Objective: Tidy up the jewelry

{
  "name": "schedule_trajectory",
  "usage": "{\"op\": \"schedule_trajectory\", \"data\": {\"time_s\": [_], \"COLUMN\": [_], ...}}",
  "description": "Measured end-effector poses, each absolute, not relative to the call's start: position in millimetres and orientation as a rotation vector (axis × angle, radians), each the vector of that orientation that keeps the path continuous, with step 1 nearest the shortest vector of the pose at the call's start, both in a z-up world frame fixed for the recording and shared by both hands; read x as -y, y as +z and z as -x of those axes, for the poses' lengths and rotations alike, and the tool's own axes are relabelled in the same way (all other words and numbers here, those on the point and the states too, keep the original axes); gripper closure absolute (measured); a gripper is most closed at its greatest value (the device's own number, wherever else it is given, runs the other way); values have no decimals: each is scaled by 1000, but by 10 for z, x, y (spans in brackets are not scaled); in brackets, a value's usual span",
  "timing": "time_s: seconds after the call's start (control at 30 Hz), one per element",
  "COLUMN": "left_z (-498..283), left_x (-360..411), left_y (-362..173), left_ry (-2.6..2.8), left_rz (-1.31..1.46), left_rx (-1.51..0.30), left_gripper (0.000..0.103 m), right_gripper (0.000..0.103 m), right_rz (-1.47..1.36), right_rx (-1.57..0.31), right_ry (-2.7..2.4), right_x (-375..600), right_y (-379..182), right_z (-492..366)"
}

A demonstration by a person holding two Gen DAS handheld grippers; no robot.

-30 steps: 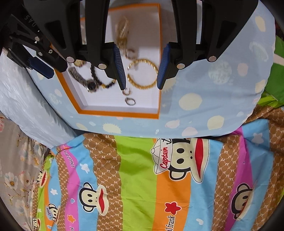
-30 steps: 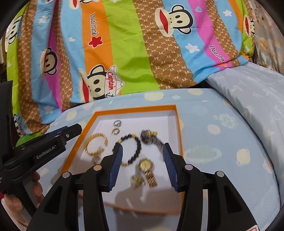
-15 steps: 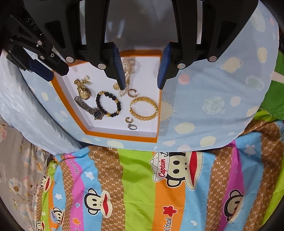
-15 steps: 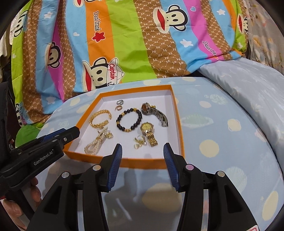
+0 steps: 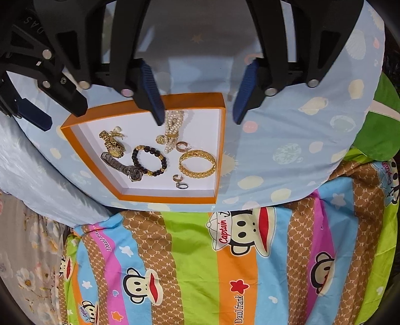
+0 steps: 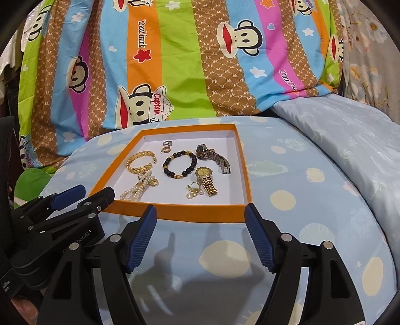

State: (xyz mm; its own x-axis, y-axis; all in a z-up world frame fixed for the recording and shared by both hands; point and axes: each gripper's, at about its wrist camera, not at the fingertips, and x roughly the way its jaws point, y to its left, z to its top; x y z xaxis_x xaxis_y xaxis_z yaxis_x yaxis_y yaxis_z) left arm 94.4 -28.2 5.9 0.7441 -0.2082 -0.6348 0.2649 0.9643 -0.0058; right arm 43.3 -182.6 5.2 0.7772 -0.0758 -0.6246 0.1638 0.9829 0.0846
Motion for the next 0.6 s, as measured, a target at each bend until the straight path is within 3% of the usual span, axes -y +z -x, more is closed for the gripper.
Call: {"op": "schedule_trajectory", "data": {"time_s": [0.6], "left_z": [-971], "left_x": [311], "left_y": [37], "left_ry": [-163], "left_rz": [-130], "left_rx": [-682], "left_gripper": [38], "right_gripper": [26], "right_rz": [-104], "right_rx": [-690], "right_ry": [-169], "right_x": [1782], "right_y": [36], "right_z": [-474]}}
